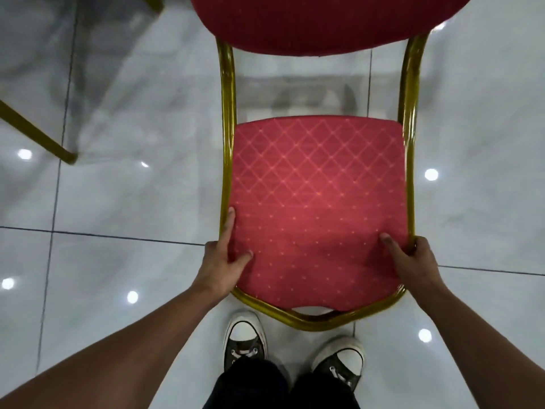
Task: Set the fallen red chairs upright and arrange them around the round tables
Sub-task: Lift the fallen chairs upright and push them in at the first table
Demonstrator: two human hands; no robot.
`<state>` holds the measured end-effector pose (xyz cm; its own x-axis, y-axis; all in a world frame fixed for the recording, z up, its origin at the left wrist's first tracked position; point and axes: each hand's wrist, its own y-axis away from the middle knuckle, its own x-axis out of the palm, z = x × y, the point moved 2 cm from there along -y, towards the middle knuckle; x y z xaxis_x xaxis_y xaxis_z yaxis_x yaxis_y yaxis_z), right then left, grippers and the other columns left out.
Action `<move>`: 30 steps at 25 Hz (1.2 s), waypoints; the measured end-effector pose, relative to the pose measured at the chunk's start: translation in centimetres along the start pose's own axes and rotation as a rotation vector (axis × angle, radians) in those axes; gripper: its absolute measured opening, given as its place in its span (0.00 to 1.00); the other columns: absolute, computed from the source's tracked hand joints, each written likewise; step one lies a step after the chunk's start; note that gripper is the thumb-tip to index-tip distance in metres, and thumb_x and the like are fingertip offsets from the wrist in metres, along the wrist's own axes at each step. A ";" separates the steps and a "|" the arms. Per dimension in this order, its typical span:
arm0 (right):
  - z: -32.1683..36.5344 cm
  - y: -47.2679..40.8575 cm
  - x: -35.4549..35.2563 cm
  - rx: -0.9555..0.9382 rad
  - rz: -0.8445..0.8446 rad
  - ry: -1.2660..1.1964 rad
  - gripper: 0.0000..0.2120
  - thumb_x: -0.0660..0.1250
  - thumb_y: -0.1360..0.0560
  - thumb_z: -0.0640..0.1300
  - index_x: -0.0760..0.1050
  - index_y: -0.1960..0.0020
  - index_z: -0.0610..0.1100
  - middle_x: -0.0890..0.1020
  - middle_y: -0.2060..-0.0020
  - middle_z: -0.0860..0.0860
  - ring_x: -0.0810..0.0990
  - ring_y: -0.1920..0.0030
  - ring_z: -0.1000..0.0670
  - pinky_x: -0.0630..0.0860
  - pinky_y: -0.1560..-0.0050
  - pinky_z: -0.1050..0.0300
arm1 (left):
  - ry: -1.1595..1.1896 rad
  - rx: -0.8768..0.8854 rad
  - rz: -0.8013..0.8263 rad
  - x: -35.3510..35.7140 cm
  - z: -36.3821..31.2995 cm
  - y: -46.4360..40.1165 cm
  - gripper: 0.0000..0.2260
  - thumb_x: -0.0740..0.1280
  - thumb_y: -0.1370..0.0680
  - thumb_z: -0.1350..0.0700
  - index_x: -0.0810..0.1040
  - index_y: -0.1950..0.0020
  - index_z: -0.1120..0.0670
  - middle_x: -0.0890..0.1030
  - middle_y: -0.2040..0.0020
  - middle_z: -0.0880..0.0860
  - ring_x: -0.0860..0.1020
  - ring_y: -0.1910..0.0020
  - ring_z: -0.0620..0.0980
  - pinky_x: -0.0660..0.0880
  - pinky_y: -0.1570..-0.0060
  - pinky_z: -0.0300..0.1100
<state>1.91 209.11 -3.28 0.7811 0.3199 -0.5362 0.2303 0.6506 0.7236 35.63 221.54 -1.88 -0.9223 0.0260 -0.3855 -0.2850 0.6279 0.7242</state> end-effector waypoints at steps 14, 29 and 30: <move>23.7 35.6 -33.5 -0.064 0.025 0.077 0.27 0.68 0.23 0.59 0.77 0.36 0.39 0.82 0.44 0.40 0.81 0.45 0.37 0.78 0.41 0.39 | -0.185 -0.027 -0.258 -17.2 -32.2 39.1 0.26 0.64 0.31 0.31 0.74 0.35 0.38 0.80 0.39 0.55 0.79 0.41 0.58 0.76 0.37 0.57; 43.5 45.6 -39.0 -0.646 -0.421 0.249 0.22 0.52 0.17 0.57 0.69 0.28 0.49 0.70 0.29 0.39 0.68 0.30 0.38 0.66 0.31 0.40 | -0.596 0.500 -0.512 -25.3 -56.9 44.2 0.27 0.43 0.19 0.38 0.70 0.29 0.47 0.73 0.35 0.55 0.66 0.33 0.57 0.67 0.32 0.56; 44.7 45.2 -39.3 -0.652 -0.373 0.258 0.23 0.52 0.16 0.57 0.65 0.24 0.51 0.66 0.26 0.40 0.65 0.27 0.39 0.64 0.29 0.40 | -0.595 0.500 -0.497 -26.1 -58.1 43.2 0.28 0.42 0.20 0.37 0.69 0.28 0.46 0.73 0.34 0.55 0.65 0.32 0.57 0.66 0.31 0.55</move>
<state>7.58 195.20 69.92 0.5419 0.0984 -0.8346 0.0021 0.9930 0.1184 32.26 202.78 72.69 -0.3985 -0.0284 -0.9167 -0.3393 0.9332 0.1185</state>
